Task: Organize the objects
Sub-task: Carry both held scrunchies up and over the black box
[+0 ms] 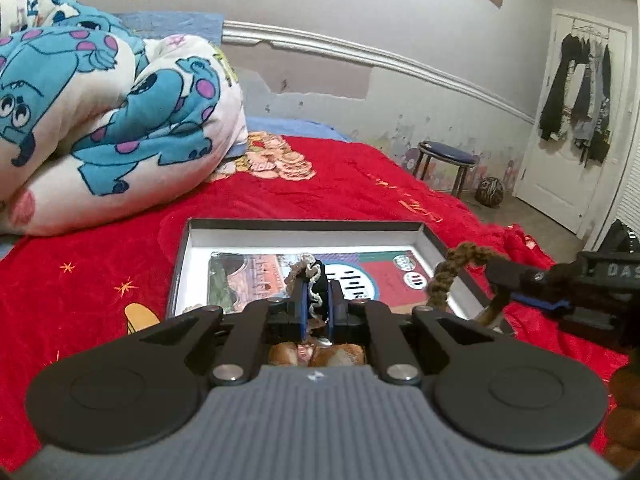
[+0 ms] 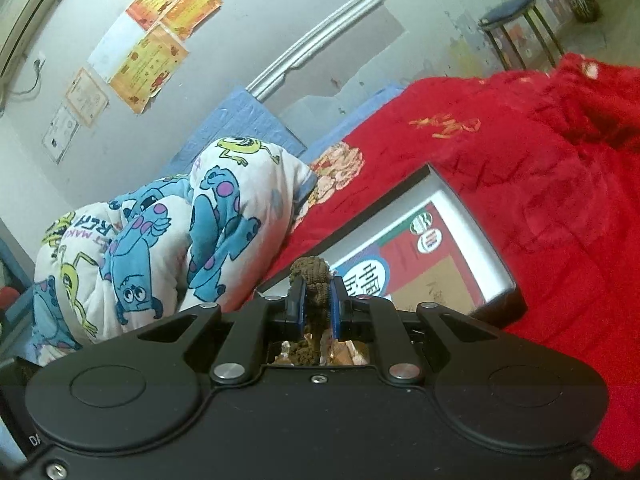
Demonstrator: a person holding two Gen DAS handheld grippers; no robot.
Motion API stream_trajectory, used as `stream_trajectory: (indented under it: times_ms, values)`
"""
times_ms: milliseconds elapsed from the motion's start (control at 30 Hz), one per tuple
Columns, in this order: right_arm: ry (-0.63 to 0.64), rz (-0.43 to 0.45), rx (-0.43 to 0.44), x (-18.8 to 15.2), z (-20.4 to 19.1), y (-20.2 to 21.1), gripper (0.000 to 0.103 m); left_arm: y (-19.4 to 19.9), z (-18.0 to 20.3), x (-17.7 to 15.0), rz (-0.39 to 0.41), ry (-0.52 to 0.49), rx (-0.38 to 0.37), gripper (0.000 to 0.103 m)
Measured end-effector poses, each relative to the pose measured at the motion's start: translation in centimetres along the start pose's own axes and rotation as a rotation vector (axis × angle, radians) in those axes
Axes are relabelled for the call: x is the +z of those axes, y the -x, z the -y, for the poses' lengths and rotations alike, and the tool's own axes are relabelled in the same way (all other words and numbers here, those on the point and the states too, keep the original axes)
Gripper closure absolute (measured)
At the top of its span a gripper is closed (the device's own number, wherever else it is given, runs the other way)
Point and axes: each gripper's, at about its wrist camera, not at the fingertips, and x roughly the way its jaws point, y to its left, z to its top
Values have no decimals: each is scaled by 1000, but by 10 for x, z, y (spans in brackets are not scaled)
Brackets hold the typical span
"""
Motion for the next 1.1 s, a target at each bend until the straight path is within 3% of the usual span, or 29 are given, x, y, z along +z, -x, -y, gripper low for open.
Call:
stream_trajectory:
  times_ms: [267,567,933,1100]
  values:
    - [36,30,-24,13,-8,-4,90,-21,6,4,-20,-27,1,90]
    - [-2,66,-101,33,23,-28,90,-60,31,3,-7,-72,-54,90]
    - [-41,23,-177,14,54,-53,90,-87,33,-13,-48,-76,-11,88]
    - [-67,24,-186,7,56,-61,90,-92,41,-22,-78,-131,-7,86]
